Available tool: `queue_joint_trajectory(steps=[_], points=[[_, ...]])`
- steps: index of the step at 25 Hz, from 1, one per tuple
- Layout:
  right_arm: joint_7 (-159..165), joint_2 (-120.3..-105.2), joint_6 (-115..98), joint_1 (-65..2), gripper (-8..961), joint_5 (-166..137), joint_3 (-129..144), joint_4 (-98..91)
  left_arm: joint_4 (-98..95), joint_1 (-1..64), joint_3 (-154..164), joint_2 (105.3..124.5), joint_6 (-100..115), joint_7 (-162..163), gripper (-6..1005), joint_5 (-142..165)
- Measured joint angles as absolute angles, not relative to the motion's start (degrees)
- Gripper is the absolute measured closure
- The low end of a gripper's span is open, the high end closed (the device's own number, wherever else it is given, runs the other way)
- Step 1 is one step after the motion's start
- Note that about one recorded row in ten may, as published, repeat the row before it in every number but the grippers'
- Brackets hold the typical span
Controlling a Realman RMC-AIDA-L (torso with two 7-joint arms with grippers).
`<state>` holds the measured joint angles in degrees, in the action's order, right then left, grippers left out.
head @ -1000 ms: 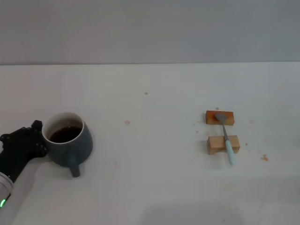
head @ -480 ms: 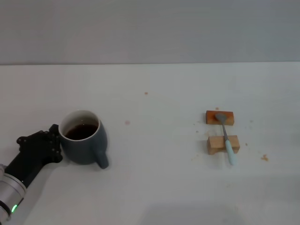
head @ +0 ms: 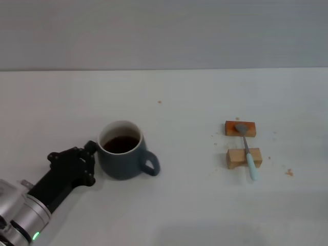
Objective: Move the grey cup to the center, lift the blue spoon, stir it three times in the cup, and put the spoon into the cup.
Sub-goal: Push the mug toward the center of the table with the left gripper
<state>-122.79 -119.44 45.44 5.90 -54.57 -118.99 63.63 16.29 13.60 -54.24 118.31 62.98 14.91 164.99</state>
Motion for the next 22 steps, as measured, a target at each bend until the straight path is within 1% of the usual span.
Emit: queue_joint_trajectory(steps=[22], points=[[-122.26,-119.53,45.43,6.68,137,-54.58,-118.03,64.73,20.67,11.28,-47.76,118.56,63.22,17.87,1001,164.76]])
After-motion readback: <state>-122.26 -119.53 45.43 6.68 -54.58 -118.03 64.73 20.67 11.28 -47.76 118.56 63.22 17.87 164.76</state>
